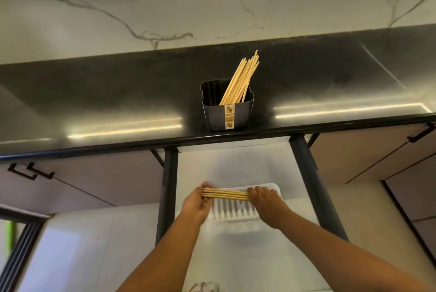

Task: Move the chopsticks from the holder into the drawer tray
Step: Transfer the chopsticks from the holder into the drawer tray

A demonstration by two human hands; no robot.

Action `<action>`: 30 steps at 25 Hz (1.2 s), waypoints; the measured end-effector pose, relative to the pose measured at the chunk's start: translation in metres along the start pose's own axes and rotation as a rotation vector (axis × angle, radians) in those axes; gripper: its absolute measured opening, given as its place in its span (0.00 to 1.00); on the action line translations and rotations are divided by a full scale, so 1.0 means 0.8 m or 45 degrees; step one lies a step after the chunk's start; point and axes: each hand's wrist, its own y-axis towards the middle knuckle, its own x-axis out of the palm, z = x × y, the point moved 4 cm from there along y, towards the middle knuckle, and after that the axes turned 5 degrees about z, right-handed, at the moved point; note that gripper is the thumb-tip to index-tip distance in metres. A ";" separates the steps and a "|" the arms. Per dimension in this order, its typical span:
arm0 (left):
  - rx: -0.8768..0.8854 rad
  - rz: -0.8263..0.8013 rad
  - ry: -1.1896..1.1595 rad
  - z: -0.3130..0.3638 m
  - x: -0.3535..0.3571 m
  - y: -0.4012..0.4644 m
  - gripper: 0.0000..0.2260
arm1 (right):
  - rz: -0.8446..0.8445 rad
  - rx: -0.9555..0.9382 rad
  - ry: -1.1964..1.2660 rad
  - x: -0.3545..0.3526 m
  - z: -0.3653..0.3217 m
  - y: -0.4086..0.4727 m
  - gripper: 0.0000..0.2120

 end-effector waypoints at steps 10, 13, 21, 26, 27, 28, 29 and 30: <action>0.133 0.154 1.278 -0.015 -0.076 0.054 0.15 | -0.297 -0.026 -0.057 0.051 0.005 0.028 0.23; 0.188 0.057 1.425 -0.037 -0.079 0.062 0.12 | -0.371 0.045 0.013 0.054 0.004 0.038 0.23; 0.267 0.163 1.573 -0.029 -0.086 0.074 0.05 | -0.367 0.046 0.402 0.068 -0.011 0.032 0.21; 0.289 0.230 1.569 -0.032 -0.084 0.072 0.07 | -0.327 -0.006 0.412 0.069 -0.029 0.026 0.20; 0.283 0.245 1.557 -0.032 -0.085 0.072 0.08 | -0.315 0.006 0.427 0.070 -0.028 0.025 0.20; 0.275 0.261 1.538 -0.033 -0.086 0.072 0.09 | -0.309 0.016 0.443 0.070 -0.027 0.024 0.20; 0.270 0.278 1.523 -0.034 -0.087 0.071 0.10 | -0.305 0.017 0.450 0.069 -0.026 0.023 0.20; 0.272 0.297 1.518 -0.035 -0.086 0.070 0.13 | -0.289 0.016 0.449 0.066 -0.027 0.022 0.20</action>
